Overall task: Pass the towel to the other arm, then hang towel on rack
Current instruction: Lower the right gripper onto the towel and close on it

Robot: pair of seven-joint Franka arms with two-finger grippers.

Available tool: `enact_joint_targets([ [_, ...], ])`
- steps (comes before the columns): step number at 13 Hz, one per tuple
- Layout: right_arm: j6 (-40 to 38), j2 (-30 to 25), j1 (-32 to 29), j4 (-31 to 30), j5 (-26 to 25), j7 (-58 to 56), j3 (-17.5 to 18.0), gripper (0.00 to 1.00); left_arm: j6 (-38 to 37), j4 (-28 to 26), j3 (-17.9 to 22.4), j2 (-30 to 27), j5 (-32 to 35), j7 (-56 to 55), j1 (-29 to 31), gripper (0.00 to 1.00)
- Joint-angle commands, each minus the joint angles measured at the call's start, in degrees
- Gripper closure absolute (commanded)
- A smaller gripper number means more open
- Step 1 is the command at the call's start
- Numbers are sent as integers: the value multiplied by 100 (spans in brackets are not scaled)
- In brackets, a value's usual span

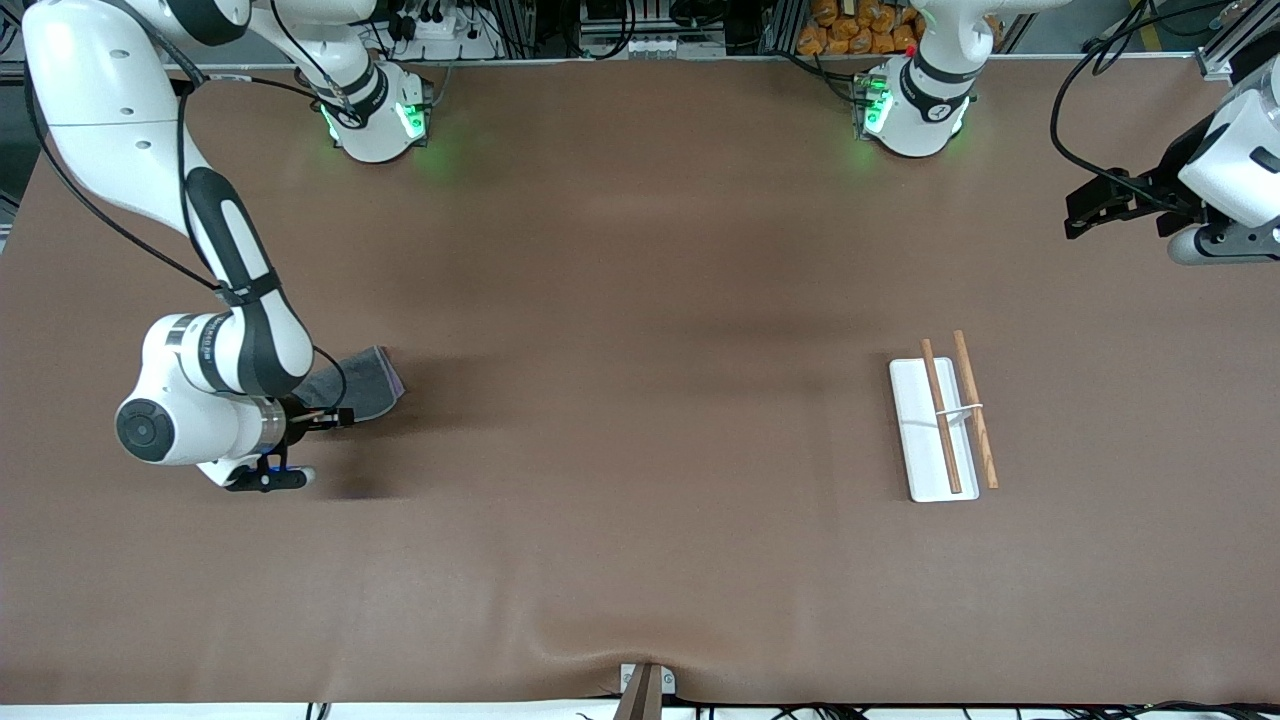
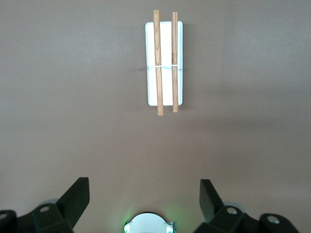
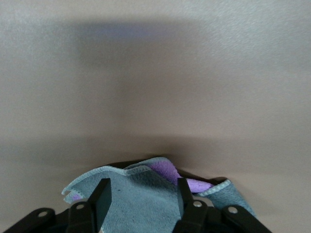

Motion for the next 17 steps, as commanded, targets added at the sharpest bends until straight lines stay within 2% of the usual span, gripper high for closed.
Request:
enact_joint_targets([
  [1, 164, -19, 8, -161, 93, -93, 0, 39, -56, -26, -14, -20, -30, 1, 29, 0],
  [3, 313, -27, 17, -276, 93, -93, 0, 43, -56, -53, -23, -20, -30, -8, 29, 0],
  [4, 322, -27, 17, -285, 93, -93, 26, 49, -56, -53, -15, -20, -30, 1, 29, 0],
  [7, 314, -27, 17, -294, 93, -101, 62, 96, -56, -62, -14, -20, -30, 1, 29, 0],
  [8, 314, -27, 26, -294, 93, -101, 62, 100, -56, -62, -14, -20, -21, 1, 29, 0],
  [14, 217, -89, -18, -250, 93, -172, 88, 100, -48, -88, -14, -2, -30, 1, 38, 0],
  [17, -500, -159, -36, 161, 382, -163, 97, 100, -56, -62, -14, -11, -30, 1, 29, 0],
])
